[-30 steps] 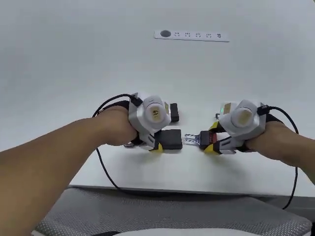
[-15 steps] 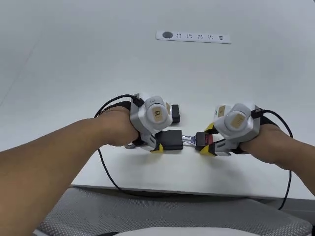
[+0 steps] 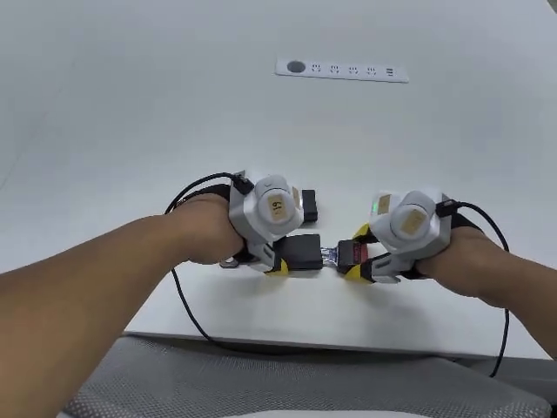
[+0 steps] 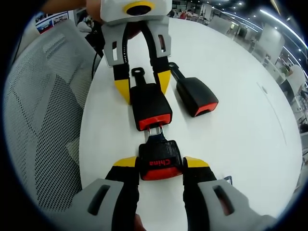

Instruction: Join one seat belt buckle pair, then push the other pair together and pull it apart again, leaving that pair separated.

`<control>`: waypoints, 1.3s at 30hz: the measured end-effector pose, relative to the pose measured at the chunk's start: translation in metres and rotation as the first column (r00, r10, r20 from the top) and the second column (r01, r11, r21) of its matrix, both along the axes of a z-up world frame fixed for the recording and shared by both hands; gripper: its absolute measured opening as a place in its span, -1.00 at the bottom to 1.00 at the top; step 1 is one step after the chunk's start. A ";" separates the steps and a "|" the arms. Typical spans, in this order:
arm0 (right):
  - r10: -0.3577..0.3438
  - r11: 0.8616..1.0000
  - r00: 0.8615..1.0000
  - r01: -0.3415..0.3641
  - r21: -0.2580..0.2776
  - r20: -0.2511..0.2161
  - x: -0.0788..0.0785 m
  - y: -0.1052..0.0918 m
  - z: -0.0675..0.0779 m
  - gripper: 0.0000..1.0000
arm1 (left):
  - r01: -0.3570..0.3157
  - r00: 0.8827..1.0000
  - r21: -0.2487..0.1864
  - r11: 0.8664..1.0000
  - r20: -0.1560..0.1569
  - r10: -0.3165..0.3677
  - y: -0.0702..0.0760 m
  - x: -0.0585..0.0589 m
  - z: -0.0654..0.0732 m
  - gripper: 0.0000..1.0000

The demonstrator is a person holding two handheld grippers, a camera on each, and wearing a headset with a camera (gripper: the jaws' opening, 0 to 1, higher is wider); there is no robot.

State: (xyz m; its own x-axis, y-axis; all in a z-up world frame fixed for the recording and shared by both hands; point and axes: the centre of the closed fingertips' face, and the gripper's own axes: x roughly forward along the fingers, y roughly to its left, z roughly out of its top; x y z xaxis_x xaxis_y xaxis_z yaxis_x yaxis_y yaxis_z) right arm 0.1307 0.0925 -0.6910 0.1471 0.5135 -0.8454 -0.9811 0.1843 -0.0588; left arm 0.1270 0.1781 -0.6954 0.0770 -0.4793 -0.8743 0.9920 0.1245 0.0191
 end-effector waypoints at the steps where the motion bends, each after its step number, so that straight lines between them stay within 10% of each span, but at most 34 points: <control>1: -0.001 1.000 1.000 0.001 0.004 -0.001 0.000 0.000 0.000 -0.31 | -0.001 1.000 -0.002 1.000 0.000 0.001 0.000 0.000 0.000 -0.36; 39: 0.076 0.997 0.997 -0.076 -0.023 0.001 0.001 0.021 -0.004 -0.34 | 0.017 1.000 -0.020 1.000 -0.007 -0.017 -0.001 -0.001 0.001 -0.37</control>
